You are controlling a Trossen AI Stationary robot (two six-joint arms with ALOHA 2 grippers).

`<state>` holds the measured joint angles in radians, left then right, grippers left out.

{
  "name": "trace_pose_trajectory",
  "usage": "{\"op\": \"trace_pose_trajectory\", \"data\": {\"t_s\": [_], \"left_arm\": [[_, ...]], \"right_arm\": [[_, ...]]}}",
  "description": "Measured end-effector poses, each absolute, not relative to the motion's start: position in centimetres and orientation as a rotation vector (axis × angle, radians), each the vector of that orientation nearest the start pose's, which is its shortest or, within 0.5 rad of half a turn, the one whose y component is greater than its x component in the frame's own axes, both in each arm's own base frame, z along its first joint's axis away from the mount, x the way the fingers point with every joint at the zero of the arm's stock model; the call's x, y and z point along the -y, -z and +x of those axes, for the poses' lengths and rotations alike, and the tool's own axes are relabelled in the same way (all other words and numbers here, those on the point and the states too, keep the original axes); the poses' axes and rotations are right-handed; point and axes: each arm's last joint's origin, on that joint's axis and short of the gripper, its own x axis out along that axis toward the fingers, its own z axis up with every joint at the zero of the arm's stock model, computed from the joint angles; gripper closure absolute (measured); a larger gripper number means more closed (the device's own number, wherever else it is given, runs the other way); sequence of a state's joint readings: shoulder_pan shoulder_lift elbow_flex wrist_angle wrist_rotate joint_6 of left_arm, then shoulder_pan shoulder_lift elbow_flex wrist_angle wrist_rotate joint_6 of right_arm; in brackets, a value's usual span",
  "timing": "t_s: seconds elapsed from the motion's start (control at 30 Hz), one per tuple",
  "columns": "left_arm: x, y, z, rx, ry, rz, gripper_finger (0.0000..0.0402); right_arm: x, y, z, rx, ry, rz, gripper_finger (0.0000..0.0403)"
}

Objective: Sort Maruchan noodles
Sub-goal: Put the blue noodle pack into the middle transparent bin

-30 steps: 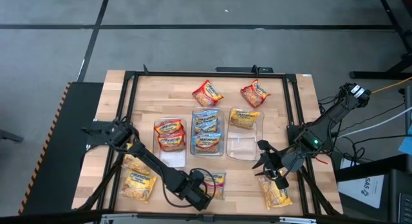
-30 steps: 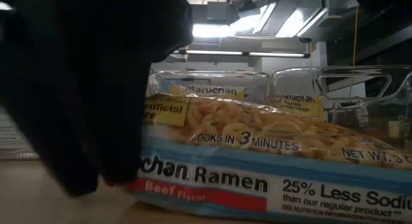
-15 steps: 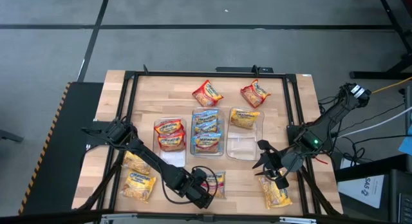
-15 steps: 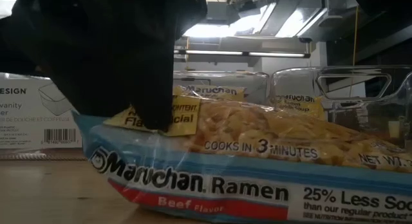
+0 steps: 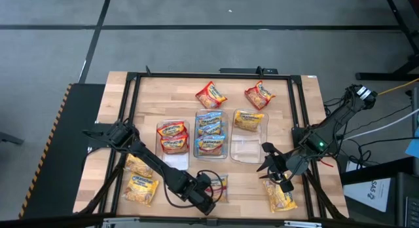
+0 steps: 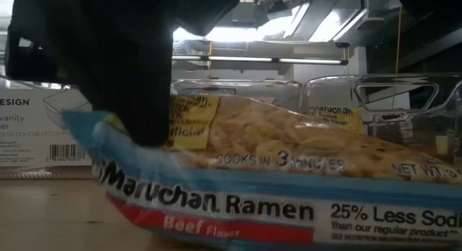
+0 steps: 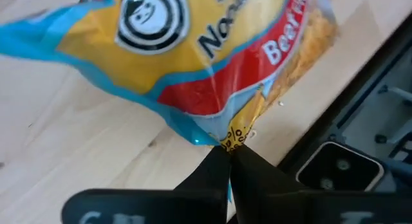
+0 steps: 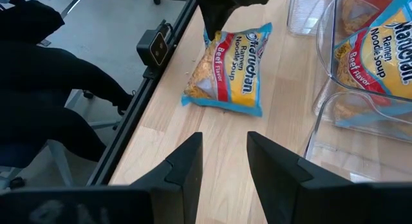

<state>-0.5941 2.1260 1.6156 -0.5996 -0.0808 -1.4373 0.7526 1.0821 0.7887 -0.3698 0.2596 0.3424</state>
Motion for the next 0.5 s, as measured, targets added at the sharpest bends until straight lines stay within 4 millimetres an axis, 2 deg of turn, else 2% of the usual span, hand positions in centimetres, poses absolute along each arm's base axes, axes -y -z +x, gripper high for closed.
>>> {"op": "trace_pose_trajectory", "data": {"t_s": [0.1,0.17,0.3,0.5], "left_arm": [[24.6,-18.4,37.0,-1.154,-0.305,-0.910,0.0400],[24.5,-19.8,36.9,-1.130,-0.266,-0.909,0.0401],[23.8,-23.6,37.0,-1.024,-0.189,-0.864,0.0401],[21.7,-30.2,36.9,-0.790,-0.118,-0.676,0.0401]], "right_arm": [[-14.7,-26.4,16.8,-0.655,-0.366,0.001,0.0276],[-14.7,-26.4,16.8,-0.655,-0.366,0.001,0.0276],[-14.7,-26.4,16.8,-0.654,-0.366,0.002,0.0276],[-14.7,-26.4,16.8,-0.652,-0.367,0.003,0.0276]]}}
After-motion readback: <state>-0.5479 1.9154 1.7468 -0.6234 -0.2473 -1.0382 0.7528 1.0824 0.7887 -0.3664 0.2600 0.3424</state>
